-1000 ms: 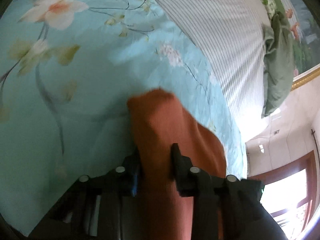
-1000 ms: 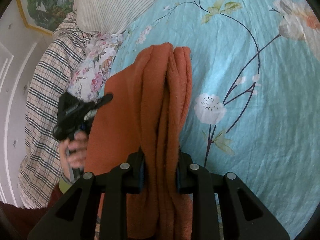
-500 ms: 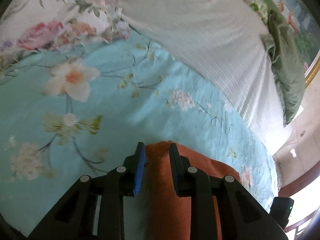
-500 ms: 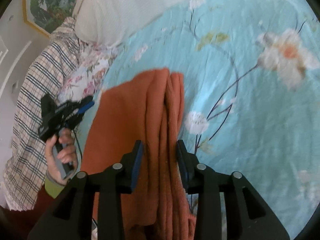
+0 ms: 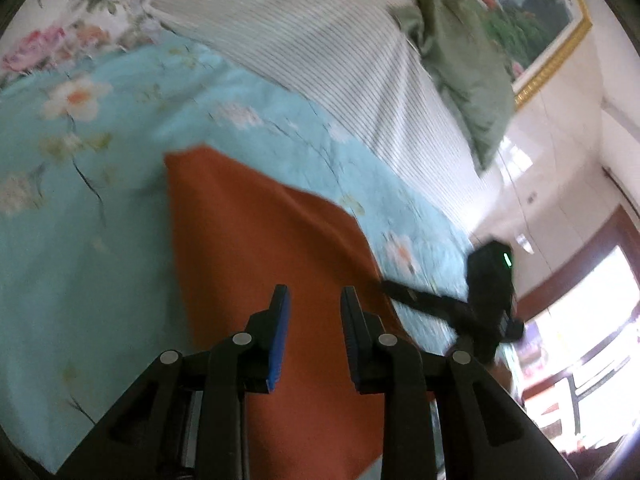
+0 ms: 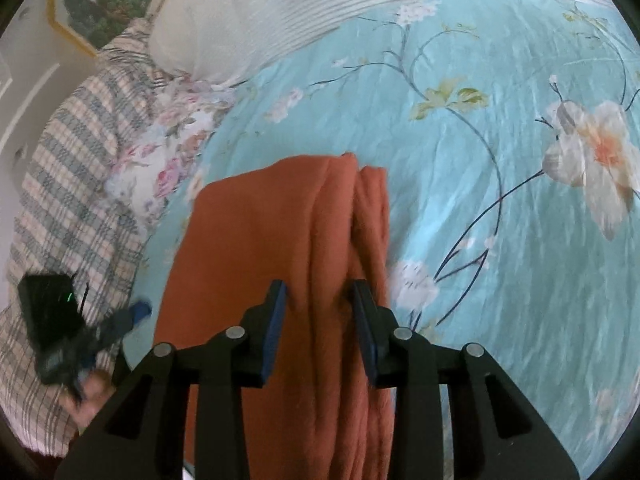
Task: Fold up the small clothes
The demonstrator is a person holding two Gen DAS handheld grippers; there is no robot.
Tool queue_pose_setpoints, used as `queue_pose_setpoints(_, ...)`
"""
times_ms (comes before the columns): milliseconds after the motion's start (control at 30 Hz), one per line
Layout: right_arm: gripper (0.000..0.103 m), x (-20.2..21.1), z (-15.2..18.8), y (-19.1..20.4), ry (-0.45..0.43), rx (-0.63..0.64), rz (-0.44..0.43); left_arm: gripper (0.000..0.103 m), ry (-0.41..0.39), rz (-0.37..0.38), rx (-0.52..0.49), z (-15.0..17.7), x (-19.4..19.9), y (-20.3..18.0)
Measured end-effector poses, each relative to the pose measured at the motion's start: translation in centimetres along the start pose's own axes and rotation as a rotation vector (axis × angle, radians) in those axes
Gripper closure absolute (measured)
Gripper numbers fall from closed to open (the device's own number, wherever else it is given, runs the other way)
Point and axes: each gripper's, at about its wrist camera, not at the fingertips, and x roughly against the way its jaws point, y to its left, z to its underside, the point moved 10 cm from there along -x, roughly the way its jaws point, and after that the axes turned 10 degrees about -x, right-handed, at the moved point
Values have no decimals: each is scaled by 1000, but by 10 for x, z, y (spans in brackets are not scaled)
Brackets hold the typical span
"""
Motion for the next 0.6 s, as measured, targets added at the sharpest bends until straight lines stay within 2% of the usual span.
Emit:
queue_pose_setpoints(67,67,-3,-5,-1,1,-13,-13,77,25,-16,-15,11,-3,-1)
queue_pose_setpoints(100,75,-5,-5,2,11,-11,-27,77,38,-5,-9,16,-4,-2)
queue_pose_setpoints(133,92,-5,-5,5,16,-4,-36,77,49,4,-1,20,-6,-3)
queue_pose_setpoints(200,92,1,-5,15,7,28,-47,77,68,4,-4,29,-8,-5)
queue_pose_setpoints(300,93,36,-12,29,-82,45,-119,77,64,17,-23,29,-2,-12)
queue_pose_setpoints(367,93,53,-15,20,-135,28,-112,77,51,37,-38,28,4,-21)
queue_pose_setpoints(500,93,26,-5,-22,-66,-58,-40,77,122,-11,-61,44,-16,-18)
queue_pose_setpoints(600,92,1,2,-36,-33,-70,3,86,150,-48,-31,60,-31,-6)
